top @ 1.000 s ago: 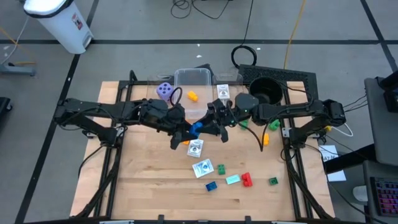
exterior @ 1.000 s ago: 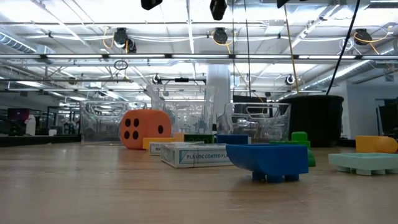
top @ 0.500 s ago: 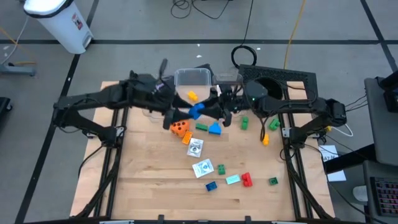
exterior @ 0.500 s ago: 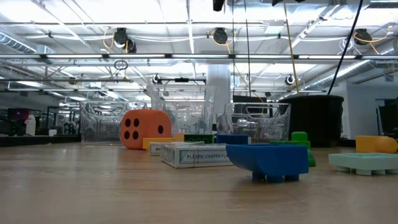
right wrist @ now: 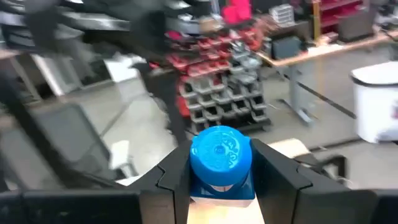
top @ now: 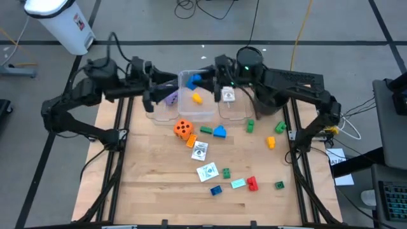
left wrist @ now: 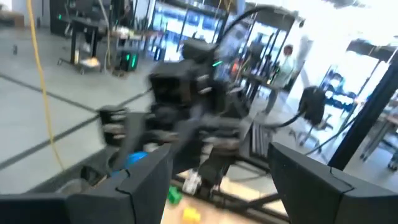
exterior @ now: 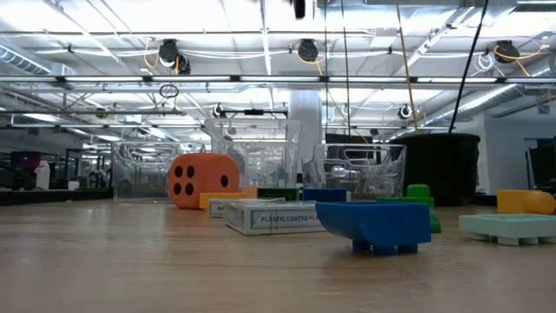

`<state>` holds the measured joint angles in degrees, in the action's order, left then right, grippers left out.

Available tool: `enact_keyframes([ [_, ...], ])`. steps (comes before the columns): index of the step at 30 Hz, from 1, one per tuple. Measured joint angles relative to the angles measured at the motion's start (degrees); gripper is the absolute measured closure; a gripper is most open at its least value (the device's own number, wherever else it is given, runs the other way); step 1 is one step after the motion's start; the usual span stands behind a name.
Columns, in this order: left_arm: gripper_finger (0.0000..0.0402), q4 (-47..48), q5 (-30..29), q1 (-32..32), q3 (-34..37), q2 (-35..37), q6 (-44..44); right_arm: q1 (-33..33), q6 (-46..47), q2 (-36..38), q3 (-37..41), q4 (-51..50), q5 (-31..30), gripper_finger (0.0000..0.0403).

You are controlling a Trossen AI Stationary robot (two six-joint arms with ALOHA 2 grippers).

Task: Pick & Place Toys
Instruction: Put the blue one stud game piece into the middle transparent bin

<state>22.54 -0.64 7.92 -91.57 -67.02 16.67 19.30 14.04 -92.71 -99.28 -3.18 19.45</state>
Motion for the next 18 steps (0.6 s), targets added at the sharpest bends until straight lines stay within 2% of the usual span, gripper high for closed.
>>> enact_keyframes([
  [8, 0.0133, -0.1, 0.09, -1.4, 0.0, 1.94, 0.57, 7.09, 0.63, -11.86, -2.83, -2.04, 0.08, 0.0277],
  [18, 0.0133, 1.89, 0.65, -3.19, 0.02, 1.45, 1.51, 10.83, 0.07, -24.63, -2.91, -2.01, -0.19, 0.0277],
])
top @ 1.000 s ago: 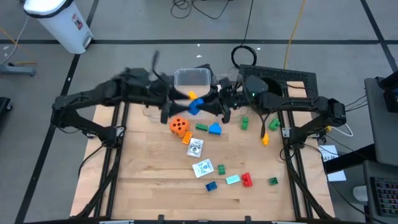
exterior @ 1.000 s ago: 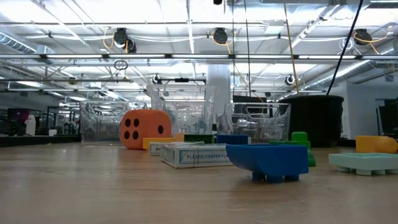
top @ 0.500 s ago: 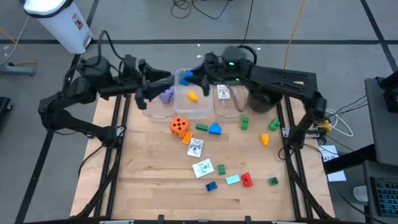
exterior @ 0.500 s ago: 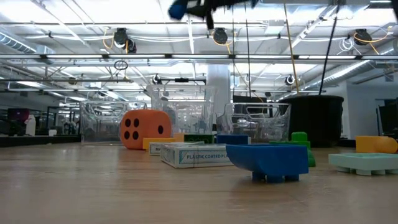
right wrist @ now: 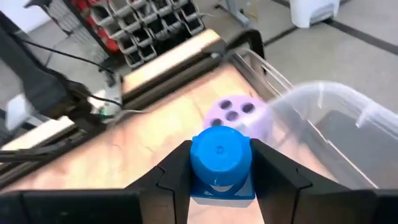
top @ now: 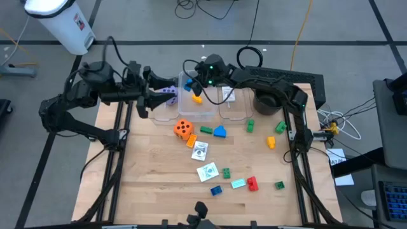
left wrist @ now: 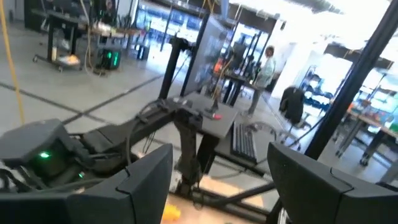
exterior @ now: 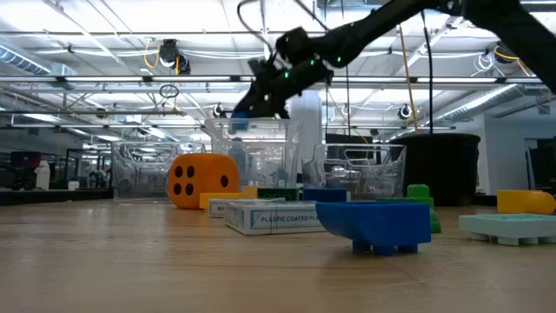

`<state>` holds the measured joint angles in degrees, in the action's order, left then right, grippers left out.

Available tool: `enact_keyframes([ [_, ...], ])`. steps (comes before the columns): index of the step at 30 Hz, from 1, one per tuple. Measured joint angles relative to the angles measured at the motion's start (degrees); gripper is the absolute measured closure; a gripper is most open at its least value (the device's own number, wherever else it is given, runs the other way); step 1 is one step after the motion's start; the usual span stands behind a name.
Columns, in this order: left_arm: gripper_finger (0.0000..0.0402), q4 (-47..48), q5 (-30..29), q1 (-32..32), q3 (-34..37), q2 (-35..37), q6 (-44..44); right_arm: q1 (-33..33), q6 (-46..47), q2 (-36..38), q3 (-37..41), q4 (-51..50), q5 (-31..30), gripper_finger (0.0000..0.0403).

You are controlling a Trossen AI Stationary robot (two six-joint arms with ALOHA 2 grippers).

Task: Pick & Place Toys
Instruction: Put the blue one stud game piece into the middle transparent bin

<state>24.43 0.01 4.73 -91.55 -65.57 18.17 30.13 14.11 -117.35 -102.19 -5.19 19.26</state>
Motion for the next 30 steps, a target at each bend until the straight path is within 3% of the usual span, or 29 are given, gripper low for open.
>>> enact_keyframes([
  [12, 0.0133, 3.85, -0.11, 0.07, 0.04, -1.68, -0.35, 0.15, -3.51, -7.37, 0.0, -1.57, -3.91, 0.0277],
  [23, 0.0133, 6.28, -0.12, 0.22, 0.03, -4.11, -0.74, 0.24, -7.96, -7.47, 0.04, -3.13, -8.93, 0.0277],
  [30, 0.0133, 6.97, -0.13, 0.22, 0.11, -4.23, -0.74, 0.22, -8.7, -7.47, 0.04, -3.15, -9.25, 0.024],
])
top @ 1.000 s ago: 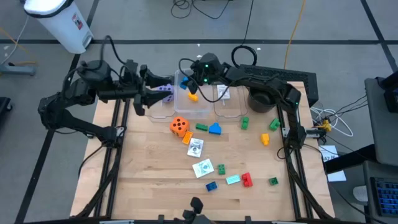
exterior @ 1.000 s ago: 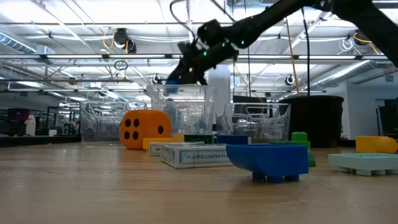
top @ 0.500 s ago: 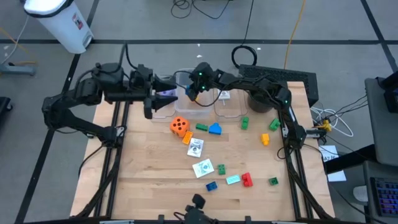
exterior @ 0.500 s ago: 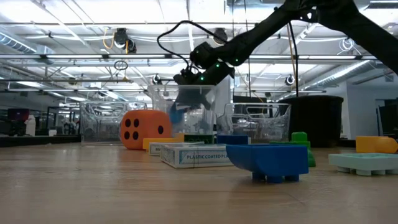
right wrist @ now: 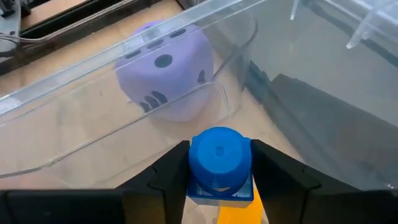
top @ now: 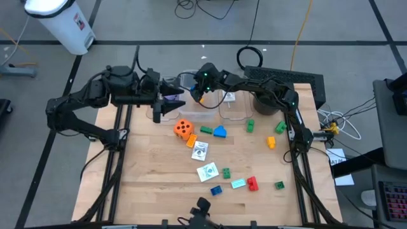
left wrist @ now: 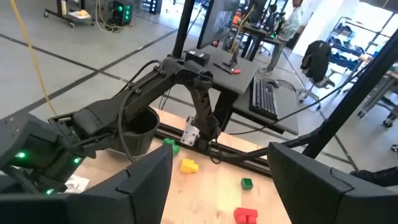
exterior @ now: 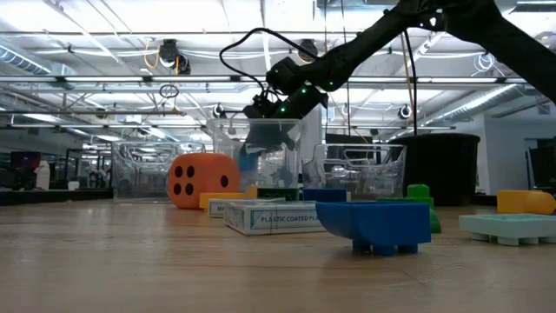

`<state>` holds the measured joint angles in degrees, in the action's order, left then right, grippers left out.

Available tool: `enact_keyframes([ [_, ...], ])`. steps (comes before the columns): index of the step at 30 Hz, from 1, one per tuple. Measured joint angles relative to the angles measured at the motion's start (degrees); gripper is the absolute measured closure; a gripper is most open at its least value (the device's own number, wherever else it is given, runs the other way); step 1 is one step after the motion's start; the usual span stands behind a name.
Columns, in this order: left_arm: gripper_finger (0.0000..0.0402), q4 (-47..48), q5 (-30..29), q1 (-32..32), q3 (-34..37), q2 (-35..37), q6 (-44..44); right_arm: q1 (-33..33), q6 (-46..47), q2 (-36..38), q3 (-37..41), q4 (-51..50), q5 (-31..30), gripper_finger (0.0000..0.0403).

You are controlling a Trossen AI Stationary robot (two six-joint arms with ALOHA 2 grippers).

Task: Pick & Place Toys
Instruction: Put the blue one stud game piece into the middle transparent bin, then put the yellow one stud game piece into the middle transparent bin

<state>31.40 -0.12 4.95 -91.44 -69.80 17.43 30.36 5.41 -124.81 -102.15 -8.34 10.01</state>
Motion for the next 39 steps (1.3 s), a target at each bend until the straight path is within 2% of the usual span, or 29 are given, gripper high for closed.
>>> enact_keyframes([
  [3, 0.0133, 0.11, 0.0, 0.02, -0.02, -0.05, -0.02, -0.2, -0.14, 0.0, 0.0, -0.04, -2.62, 0.0225],
  [8, 0.0133, 0.02, 0.0, 0.02, -0.02, -0.04, 0.25, -0.2, 0.08, 1.69, 0.02, 0.91, -2.48, 0.0216],
  [18, 0.0133, 0.18, -0.01, 0.0, -0.02, -0.07, -0.81, -0.47, -0.11, 13.18, 0.0, 0.99, -2.26, 0.022],
  [25, 0.0133, 4.64, 0.04, -0.45, -0.02, -0.07, -0.17, -0.83, 0.06, 22.44, 0.0, -7.01, 3.44, 0.0225],
  [29, 0.0133, 8.26, -0.02, -1.47, -0.13, -1.36, 1.14, -2.48, -0.04, 26.72, 0.0, -15.66, 3.73, 0.0227],
  [34, 0.0133, 11.78, 0.01, -3.87, -0.13, -4.04, 1.36, -6.56, 0.01, 30.08, 0.05, -24.37, 3.77, 0.0225],
  [39, 0.0133, 13.98, 0.04, -6.15, -0.04, -8.71, 1.33, -11.97, 4.95, 30.66, 2.28, -25.23, 3.84, 0.023],
])
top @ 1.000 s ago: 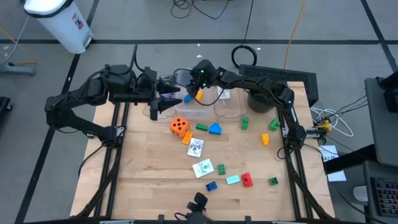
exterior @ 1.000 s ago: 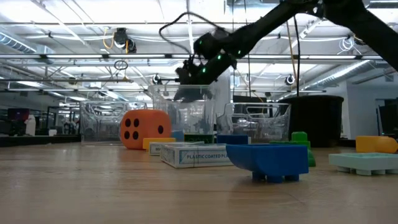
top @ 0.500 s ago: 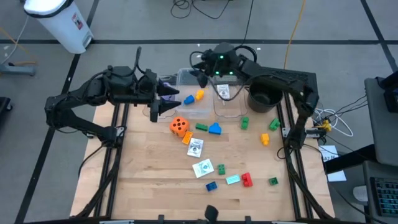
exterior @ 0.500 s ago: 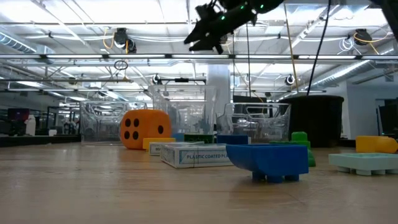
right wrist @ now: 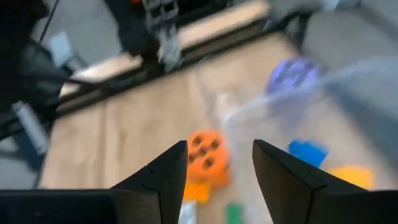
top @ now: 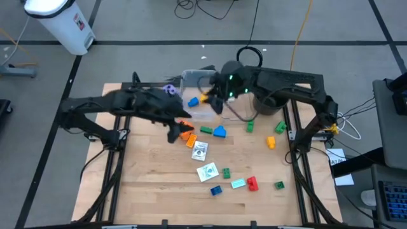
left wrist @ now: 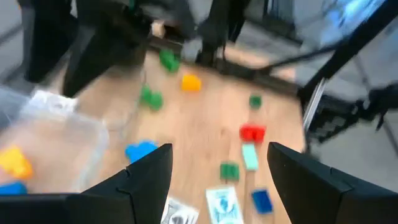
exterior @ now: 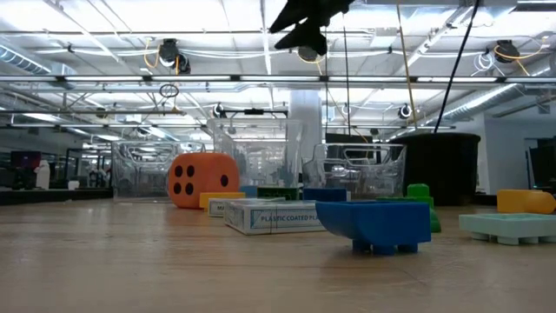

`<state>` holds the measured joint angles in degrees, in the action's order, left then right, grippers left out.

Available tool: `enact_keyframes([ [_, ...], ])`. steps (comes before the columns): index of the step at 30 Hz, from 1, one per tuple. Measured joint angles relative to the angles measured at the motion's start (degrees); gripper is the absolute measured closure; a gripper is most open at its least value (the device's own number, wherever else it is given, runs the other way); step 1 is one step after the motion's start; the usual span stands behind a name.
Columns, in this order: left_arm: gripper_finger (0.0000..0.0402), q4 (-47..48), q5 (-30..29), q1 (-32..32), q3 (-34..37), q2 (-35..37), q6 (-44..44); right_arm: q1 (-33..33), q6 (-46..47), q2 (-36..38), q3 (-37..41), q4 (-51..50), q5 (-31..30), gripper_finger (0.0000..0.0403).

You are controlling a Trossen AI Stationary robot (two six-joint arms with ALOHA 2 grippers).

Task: Pick & Place Toys
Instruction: Put the yellow one stud game piece into the middle transparent bin

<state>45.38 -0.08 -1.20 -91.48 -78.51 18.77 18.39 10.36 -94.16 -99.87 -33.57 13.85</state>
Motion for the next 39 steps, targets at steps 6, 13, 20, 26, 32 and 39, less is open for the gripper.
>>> enact_keyframes([
  [6, 0.0133, 1.6, 1.84, -2.32, 0.06, -5.34, -0.02, -5.6, -2.73, 0.23, 5.22, -8.38, -0.06, 0.023],
  [13, 0.0133, 3.02, 2.17, -3.91, 0.07, -6.9, -0.61, -8.32, -0.88, 6.8, 16.07, -17.33, -0.33, 0.023],
  [20, 0.0133, 2.75, 1.51, -3.78, 0.02, -6.74, -2.55, -8.13, 13.86, 22.07, 31.6, -17.06, -3.74, 0.0232],
  [26, 0.0133, 1.61, 1.47, -2.76, 0.02, -6.71, -3.98, -9.23, 29.77, 35.3, 43.27, -22.48, -12.62, 0.0232],
  [32, 0.0133, 1.1, 1.48, -1.89, 0.02, -6.7, -4.15, -12.19, 45.66, 43.36, 50.05, -30.14, -17.65, 0.0232],
  [39, 0.0133, 1.1, 1.49, -1.43, 0.02, -6.7, -4.11, -15.23, 57.86, 44.17, 50.92, -39.24, -21.92, 0.0232],
])
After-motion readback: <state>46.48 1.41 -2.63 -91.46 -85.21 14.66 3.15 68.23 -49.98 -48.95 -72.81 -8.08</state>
